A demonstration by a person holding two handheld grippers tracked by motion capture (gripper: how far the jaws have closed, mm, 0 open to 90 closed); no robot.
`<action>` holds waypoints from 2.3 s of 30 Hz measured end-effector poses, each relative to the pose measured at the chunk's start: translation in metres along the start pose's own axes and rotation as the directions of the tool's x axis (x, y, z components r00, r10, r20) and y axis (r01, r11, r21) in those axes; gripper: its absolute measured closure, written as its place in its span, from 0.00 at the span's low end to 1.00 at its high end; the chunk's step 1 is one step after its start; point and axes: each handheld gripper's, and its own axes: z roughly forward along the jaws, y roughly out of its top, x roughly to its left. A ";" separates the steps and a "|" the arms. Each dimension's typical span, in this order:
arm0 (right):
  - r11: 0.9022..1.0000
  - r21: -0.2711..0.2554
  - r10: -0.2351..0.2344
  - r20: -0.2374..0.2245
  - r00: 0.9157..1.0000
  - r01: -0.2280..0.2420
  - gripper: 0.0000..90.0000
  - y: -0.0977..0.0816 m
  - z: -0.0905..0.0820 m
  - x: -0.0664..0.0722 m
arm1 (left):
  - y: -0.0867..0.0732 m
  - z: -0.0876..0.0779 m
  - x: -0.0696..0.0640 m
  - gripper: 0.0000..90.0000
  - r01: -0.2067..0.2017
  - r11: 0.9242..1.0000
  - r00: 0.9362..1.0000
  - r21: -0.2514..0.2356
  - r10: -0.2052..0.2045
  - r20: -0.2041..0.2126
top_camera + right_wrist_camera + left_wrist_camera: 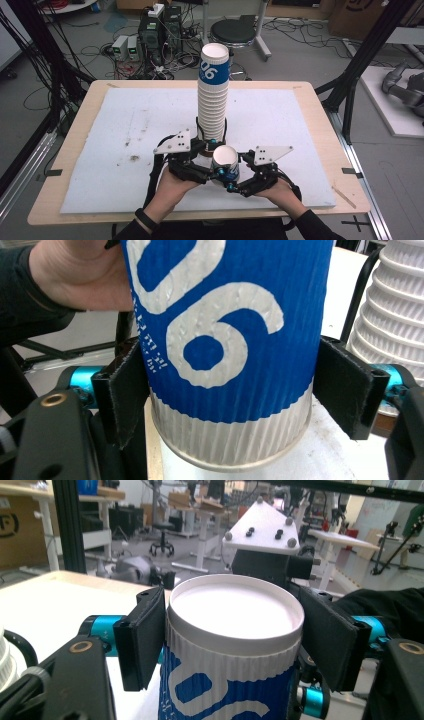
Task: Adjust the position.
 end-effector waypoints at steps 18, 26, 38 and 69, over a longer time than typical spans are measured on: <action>0.975 0.209 -0.071 -0.039 0.997 0.077 0.25 0.007 0.001 0.004 | 0.020 0.006 -0.007 0.24 -0.082 0.923 0.997 0.377 0.077 0.027; 0.982 0.168 -0.081 -0.034 0.996 0.085 0.20 0.008 -0.002 0.004 | 0.017 0.001 -0.001 0.32 -0.072 0.943 0.997 0.323 0.060 0.049; 0.998 -0.057 0.007 0.004 1.000 -0.006 0.16 0.012 -0.025 -0.007 | 0.014 -0.021 0.010 0.33 0.003 1.000 0.999 0.023 -0.004 0.038; 0.997 0.050 -0.053 -0.036 0.998 0.055 0.23 0.015 -0.028 -0.007 | 0.015 -0.013 0.007 0.32 -0.021 0.941 0.998 0.338 0.002 0.056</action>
